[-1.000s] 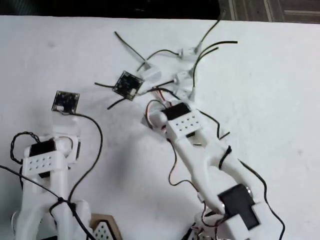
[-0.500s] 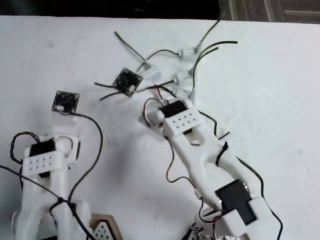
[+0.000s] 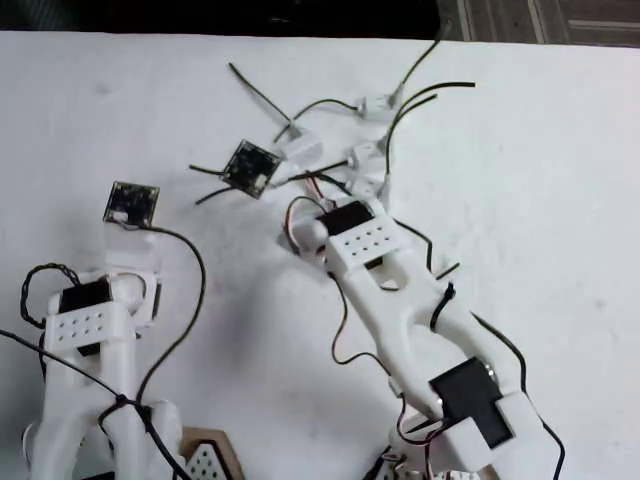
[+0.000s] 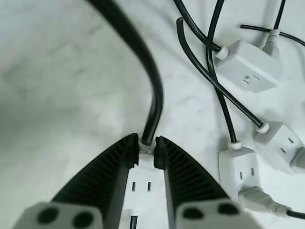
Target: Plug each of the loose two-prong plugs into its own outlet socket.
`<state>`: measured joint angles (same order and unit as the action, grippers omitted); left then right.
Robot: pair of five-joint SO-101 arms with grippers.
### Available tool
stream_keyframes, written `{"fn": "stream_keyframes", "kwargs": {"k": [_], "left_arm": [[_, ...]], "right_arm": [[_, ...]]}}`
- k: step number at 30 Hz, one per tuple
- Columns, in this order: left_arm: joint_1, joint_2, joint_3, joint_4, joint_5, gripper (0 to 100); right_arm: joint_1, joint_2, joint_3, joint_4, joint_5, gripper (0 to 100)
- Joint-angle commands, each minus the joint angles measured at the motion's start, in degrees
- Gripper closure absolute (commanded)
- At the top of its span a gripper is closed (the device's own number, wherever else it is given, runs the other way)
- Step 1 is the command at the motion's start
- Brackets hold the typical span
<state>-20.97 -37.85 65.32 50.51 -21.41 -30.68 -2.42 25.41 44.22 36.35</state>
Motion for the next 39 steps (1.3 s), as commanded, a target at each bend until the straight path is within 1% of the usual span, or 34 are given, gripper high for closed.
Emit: {"fn": "stream_keyframes", "kwargs": {"k": [1, 5, 9, 12, 17, 22, 30, 31, 34, 39], "left_arm": [[-0.31, -1.19, -0.18, -0.53, -0.62, 98], [-0.31, -1.19, -0.18, -0.53, -0.62, 98], [-0.31, -1.19, -0.18, -0.53, -0.62, 98], [-0.31, -1.19, -0.18, -0.53, -0.62, 98], [-0.31, -1.19, -0.18, -0.53, -0.62, 98], [-0.31, -1.19, -0.18, -0.53, -0.62, 98], [-0.31, -1.10, -0.09, -0.53, -0.62, 98], [-0.31, -1.10, -0.09, -0.53, -0.62, 98], [-0.31, -1.10, -0.09, -0.53, -0.62, 98], [-0.57, -1.27, -0.09, -0.62, -0.62, 98]], "right_arm": [[-0.22, -0.22, -1.49, -0.22, 0.88, 98.1], [-1.19, 0.31, -1.49, -0.57, 1.32, 98.1], [-1.63, 4.79, -2.02, -0.84, 1.41, 98.1], [-1.19, 7.25, -2.46, -2.24, 1.41, 98.1], [0.13, 6.11, -2.55, -1.19, 1.41, 98.1], [1.10, 2.42, -2.46, 3.91, 1.05, 98.1], [0.57, -2.24, -2.37, 7.87, 0.70, 98.1], [0.48, -2.86, -2.37, 8.92, -0.26, 98.1], [-0.22, -4.88, -2.37, 13.41, -2.37, 98.1], [-2.68, -6.29, -2.29, 24.75, -2.29, 98.1]]}}
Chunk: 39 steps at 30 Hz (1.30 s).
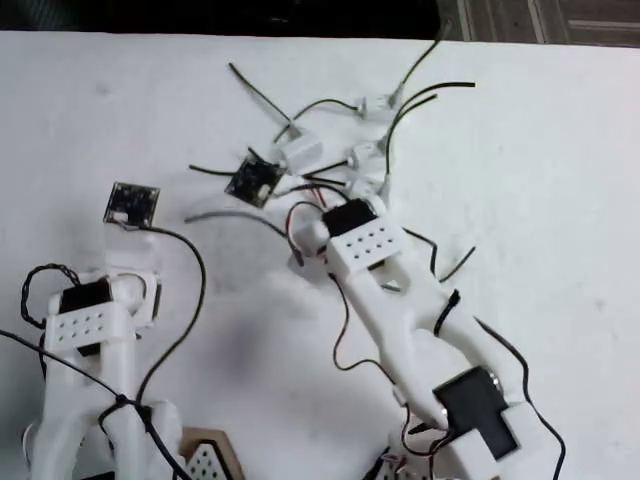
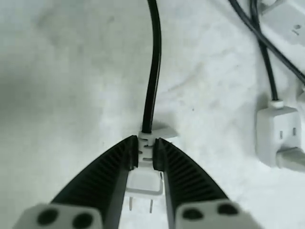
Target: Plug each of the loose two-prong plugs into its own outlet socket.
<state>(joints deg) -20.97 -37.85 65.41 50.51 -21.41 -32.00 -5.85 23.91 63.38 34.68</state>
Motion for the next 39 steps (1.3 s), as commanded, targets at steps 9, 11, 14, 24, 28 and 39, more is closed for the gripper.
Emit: {"fn": "stream_keyframes", "kwargs": {"k": [9, 11, 14, 24, 28, 39], "left_arm": [[-5.85, -1.54, -0.70, -1.05, -0.26, 97], [-5.85, -1.54, -0.70, -1.05, -0.26, 97], [-5.85, -1.54, -0.70, -1.05, -0.26, 97], [-5.85, -1.54, -0.70, -1.05, -0.44, 97], [-5.76, -1.54, -0.62, -1.05, -0.44, 97], [-5.58, -1.54, -0.53, -1.05, -0.44, 97]], "right_arm": [[-7.96, 2.15, 7.65, 0.04, 4.92, 97.8], [-8.04, 4.26, 7.65, -1.71, 4.92, 97.2], [-7.96, 6.55, 6.86, -1.01, 3.52, 88.1], [-10.95, 0.40, 2.29, 13.23, 0.00, 85.0], [-9.27, 0.31, 5.19, 11.38, 0.53, 85.0], [0.40, 1.63, 7.30, 1.27, 8.53, 85.1]]}}
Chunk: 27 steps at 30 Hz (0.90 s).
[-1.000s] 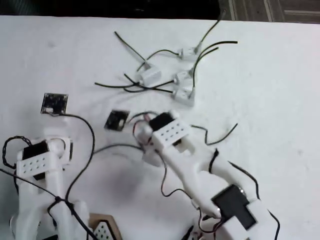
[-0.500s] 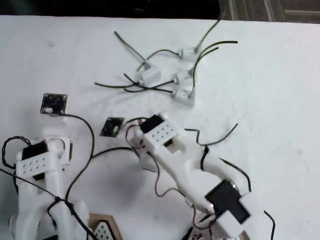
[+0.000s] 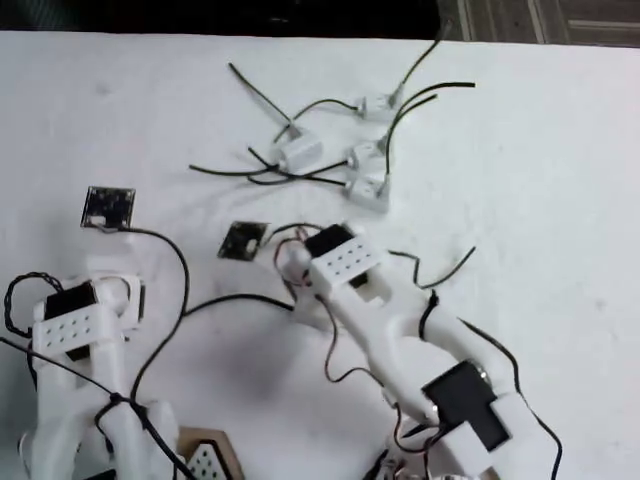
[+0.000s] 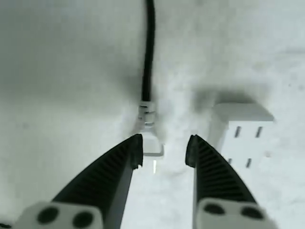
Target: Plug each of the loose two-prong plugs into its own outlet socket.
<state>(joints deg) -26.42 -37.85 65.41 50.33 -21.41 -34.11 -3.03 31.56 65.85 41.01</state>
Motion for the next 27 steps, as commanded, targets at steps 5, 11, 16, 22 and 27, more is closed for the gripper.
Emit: {"fn": "stream_keyframes", "kwargs": {"k": [5, 11, 16, 22, 27], "left_arm": [[-0.13, -1.54, -0.53, -0.88, -0.44, 97], [-0.13, -1.54, -0.44, -0.88, -0.53, 97], [-0.04, -1.54, -0.44, -0.88, -0.53, 97], [-0.04, -1.54, -0.44, -0.88, -0.53, 97], [-0.04, -1.54, -0.44, -0.88, -0.53, 97]], "right_arm": [[4.26, 6.11, -3.34, -0.92, 2.90, 85.1], [3.38, 11.21, -6.07, 2.07, 2.73, 85.1], [1.45, 11.12, -6.24, 7.08, 2.46, 85.1], [-2.33, 8.31, -6.15, 10.95, -1.85, 85.0], [-3.38, 8.57, -6.15, 11.30, -2.64, 84.9]]}}
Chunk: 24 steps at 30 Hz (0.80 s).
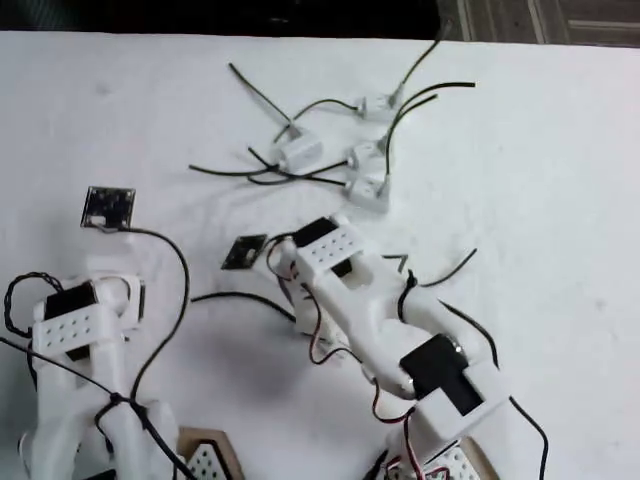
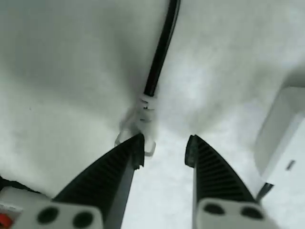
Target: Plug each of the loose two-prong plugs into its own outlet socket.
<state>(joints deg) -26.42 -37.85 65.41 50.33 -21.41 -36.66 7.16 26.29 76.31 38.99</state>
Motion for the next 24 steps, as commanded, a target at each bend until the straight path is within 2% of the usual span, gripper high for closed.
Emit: {"fn": "stream_keyframes", "kwargs": {"k": [1, 12, 20, 24], "left_arm": [[-0.04, -1.54, -0.44, -0.88, -0.53, 97], [-0.04, -1.54, -0.44, -0.88, -0.53, 97], [-0.04, -1.54, -0.44, -0.88, -0.53, 97], [-0.04, -1.54, -0.44, -0.88, -0.53, 97]], "right_arm": [[-0.75, -1.71, -0.88, 0.84, -0.62, 84.9], [-1.19, -6.81, -0.62, 2.77, -3.43, 84.8], [-1.45, -0.75, -0.97, 2.33, -3.52, 84.8], [-1.45, 1.01, -0.97, 1.19, -6.59, 84.9]]}}
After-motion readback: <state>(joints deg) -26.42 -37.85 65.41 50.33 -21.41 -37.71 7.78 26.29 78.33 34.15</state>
